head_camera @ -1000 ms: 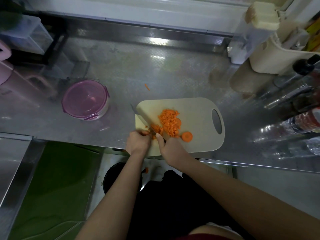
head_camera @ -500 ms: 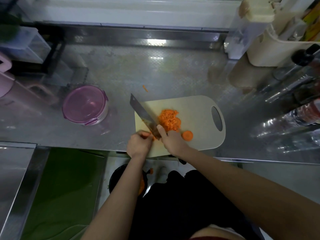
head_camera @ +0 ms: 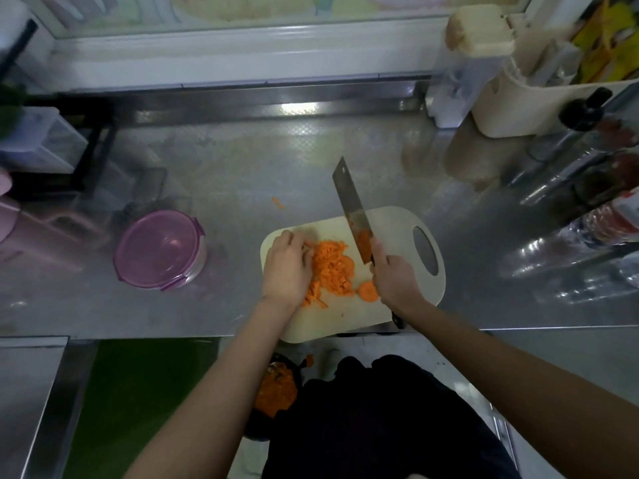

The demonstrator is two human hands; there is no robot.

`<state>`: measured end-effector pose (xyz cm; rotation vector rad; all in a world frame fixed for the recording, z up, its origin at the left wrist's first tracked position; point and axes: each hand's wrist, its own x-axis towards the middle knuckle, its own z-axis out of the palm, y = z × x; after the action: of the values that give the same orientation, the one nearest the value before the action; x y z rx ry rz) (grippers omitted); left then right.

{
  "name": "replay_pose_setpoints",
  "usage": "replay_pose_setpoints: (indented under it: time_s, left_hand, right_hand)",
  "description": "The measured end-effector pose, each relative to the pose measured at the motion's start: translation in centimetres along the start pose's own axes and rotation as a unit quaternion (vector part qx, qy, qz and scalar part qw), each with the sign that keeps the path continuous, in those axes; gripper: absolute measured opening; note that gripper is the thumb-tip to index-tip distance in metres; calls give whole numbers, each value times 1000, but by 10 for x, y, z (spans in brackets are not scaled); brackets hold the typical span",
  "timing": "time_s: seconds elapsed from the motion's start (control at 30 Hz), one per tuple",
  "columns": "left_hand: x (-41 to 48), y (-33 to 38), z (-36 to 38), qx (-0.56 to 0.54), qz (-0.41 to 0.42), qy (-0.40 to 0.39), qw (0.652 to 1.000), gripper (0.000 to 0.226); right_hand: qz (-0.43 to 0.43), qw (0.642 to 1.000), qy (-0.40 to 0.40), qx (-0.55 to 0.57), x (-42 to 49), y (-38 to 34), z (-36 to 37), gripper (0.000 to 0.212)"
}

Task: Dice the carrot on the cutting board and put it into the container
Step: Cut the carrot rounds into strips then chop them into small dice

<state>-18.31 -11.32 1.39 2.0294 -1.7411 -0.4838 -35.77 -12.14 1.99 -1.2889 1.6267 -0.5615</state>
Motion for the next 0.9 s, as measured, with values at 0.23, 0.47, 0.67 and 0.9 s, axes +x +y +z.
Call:
replay_pose_setpoints:
  time_s: [0.23, 0.47, 0.67, 0.9]
  left_hand:
    - [45, 10, 21, 89, 46, -107, 989, 22]
    - [56, 11, 23, 122, 52, -122, 984, 16]
    - [32, 7, 2, -78, -104, 34, 991, 12]
    - [-38, -3, 5, -143, -292, 59, 944, 15]
  right_hand:
    - [36, 999, 20, -3, 8, 3, -9, 61]
    - [29, 999, 10, -11, 5, 8, -11, 61]
    - [25, 1000, -3, -19, 2, 11, -14, 62]
    - [16, 999, -42, -30, -9, 11, -9, 63]
